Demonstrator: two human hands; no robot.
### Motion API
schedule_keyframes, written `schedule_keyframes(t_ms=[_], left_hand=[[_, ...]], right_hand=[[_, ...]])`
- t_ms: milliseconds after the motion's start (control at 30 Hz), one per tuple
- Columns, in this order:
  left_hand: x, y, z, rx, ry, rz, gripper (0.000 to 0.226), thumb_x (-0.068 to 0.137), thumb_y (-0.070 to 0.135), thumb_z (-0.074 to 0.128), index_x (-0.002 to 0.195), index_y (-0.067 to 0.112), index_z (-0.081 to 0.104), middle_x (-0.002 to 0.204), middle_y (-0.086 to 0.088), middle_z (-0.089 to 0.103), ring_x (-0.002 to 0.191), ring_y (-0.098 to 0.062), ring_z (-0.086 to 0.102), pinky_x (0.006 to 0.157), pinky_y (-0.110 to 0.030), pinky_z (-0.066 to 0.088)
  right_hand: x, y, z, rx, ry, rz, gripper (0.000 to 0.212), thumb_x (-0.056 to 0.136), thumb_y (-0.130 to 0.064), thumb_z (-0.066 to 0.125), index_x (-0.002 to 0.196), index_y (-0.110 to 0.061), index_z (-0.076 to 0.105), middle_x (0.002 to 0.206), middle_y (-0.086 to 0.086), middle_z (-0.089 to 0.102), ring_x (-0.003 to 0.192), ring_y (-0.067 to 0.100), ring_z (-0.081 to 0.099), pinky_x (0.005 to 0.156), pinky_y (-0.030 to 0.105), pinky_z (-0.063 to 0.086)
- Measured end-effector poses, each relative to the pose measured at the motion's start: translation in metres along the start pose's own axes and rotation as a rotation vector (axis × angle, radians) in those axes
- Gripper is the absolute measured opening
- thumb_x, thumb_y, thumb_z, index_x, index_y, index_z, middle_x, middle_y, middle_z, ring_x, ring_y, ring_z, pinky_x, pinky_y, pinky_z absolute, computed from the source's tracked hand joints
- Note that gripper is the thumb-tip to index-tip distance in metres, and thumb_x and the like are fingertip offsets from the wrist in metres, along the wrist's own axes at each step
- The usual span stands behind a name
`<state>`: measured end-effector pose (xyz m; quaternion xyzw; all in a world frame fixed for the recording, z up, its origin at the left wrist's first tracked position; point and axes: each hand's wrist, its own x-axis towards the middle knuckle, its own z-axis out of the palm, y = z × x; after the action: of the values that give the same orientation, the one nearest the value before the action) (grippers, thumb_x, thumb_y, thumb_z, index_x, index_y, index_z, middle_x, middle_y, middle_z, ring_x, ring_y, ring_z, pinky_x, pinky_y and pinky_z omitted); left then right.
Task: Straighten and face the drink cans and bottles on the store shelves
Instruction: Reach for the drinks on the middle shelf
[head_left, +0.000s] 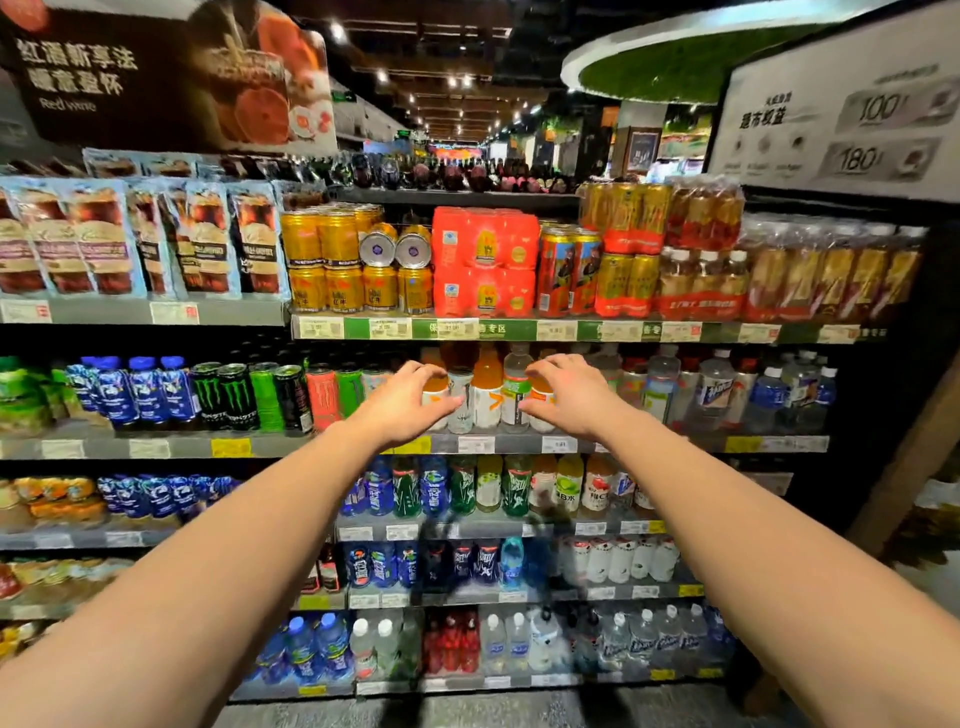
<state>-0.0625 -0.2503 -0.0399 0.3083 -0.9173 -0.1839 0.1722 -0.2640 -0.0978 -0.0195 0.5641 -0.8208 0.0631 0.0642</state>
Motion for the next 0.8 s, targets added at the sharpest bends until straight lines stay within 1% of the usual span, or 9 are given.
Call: schedule_keyframes(t_ms=[133, 200, 267, 367, 467, 600, 667, 733, 800], left_hand=[[0.041, -0.02, 0.016, -0.013, -0.007, -0.012, 0.063, 0.092, 0.057, 0.056, 0.142, 0.019, 0.048, 0.145, -0.005, 0.044, 0.127, -0.023, 0.052, 0.108, -0.039, 0.041], [0.06, -0.031, 0.021, -0.02, -0.017, -0.022, 0.061, 0.092, 0.056, 0.057, 0.141, 0.02, 0.048, 0.143, -0.003, 0.045, 0.12, -0.019, 0.056, 0.104, -0.035, 0.042], [0.075, -0.041, 0.025, -0.017, -0.015, -0.034, 0.062, 0.092, 0.057, 0.057, 0.141, 0.02, 0.049, 0.141, -0.002, 0.046, 0.116, -0.017, 0.057, 0.099, -0.031, 0.043], [0.093, -0.053, 0.028, -0.034, 0.009, -0.039, 0.061, 0.092, 0.055, 0.058, 0.141, 0.019, 0.049, 0.14, -0.003, 0.047, 0.119, -0.017, 0.055, 0.099, -0.028, 0.039], [0.105, -0.066, 0.032, -0.033, 0.01, -0.048, 0.057, 0.094, 0.051, 0.058, 0.141, 0.02, 0.049, 0.14, -0.003, 0.048, 0.123, -0.016, 0.053, 0.103, -0.029, 0.039], [0.116, -0.087, 0.036, -0.074, 0.033, -0.059, 0.056, 0.094, 0.052, 0.058, 0.14, 0.022, 0.05, 0.141, 0.0, 0.049, 0.125, -0.015, 0.052, 0.102, -0.028, 0.04], [0.114, -0.096, 0.04, -0.136, 0.063, -0.065, 0.053, 0.094, 0.051, 0.059, 0.138, 0.023, 0.052, 0.139, 0.002, 0.051, 0.125, -0.014, 0.051, 0.101, -0.028, 0.039], [0.105, -0.109, 0.044, -0.225, 0.113, -0.062, 0.048, 0.093, 0.045, 0.062, 0.134, 0.021, 0.055, 0.135, 0.002, 0.055, 0.125, -0.014, 0.052, 0.098, -0.024, 0.036], [0.093, -0.127, 0.047, -0.299, 0.144, -0.08, 0.044, 0.094, 0.04, 0.063, 0.132, 0.021, 0.056, 0.136, 0.0, 0.054, 0.127, -0.015, 0.05, 0.102, -0.025, 0.035]], right_hand=[[0.048, 0.019, 0.029, 0.139, 0.025, -0.004, 0.062, 0.094, -0.055, 0.053, 0.145, -0.022, 0.042, 0.147, 0.006, 0.042, 0.138, 0.027, 0.033, 0.112, 0.044, 0.033], [0.068, 0.024, 0.045, 0.223, 0.03, -0.012, 0.06, 0.094, -0.051, 0.054, 0.144, -0.02, 0.043, 0.147, 0.006, 0.043, 0.138, 0.026, 0.032, 0.113, 0.042, 0.031], [0.086, 0.027, 0.06, 0.258, 0.022, -0.042, 0.058, 0.095, -0.048, 0.055, 0.143, -0.019, 0.044, 0.147, 0.005, 0.044, 0.138, 0.025, 0.032, 0.113, 0.04, 0.031], [0.106, 0.027, 0.076, 0.288, 0.025, -0.078, 0.057, 0.094, -0.047, 0.057, 0.142, -0.019, 0.046, 0.146, 0.005, 0.045, 0.137, 0.025, 0.034, 0.112, 0.038, 0.031], [0.124, 0.024, 0.089, 0.342, 0.038, -0.11, 0.056, 0.094, -0.045, 0.058, 0.142, -0.018, 0.046, 0.144, 0.005, 0.047, 0.136, 0.024, 0.035, 0.113, 0.038, 0.03], [0.146, 0.01, 0.101, 0.38, 0.051, -0.157, 0.056, 0.094, -0.045, 0.058, 0.141, -0.018, 0.047, 0.143, 0.004, 0.048, 0.135, 0.022, 0.037, 0.112, 0.036, 0.029], [0.153, -0.001, 0.108, 0.401, 0.067, -0.169, 0.055, 0.094, -0.045, 0.059, 0.14, -0.017, 0.049, 0.141, 0.005, 0.05, 0.133, 0.023, 0.038, 0.111, 0.037, 0.031], [0.158, -0.017, 0.116, 0.427, 0.073, -0.177, 0.053, 0.093, -0.045, 0.06, 0.138, -0.017, 0.051, 0.138, 0.005, 0.053, 0.132, 0.024, 0.04, 0.11, 0.036, 0.031], [0.162, -0.036, 0.125, 0.45, 0.069, -0.183, 0.052, 0.093, -0.043, 0.062, 0.137, -0.017, 0.052, 0.136, 0.005, 0.054, 0.131, 0.025, 0.04, 0.109, 0.037, 0.032]])
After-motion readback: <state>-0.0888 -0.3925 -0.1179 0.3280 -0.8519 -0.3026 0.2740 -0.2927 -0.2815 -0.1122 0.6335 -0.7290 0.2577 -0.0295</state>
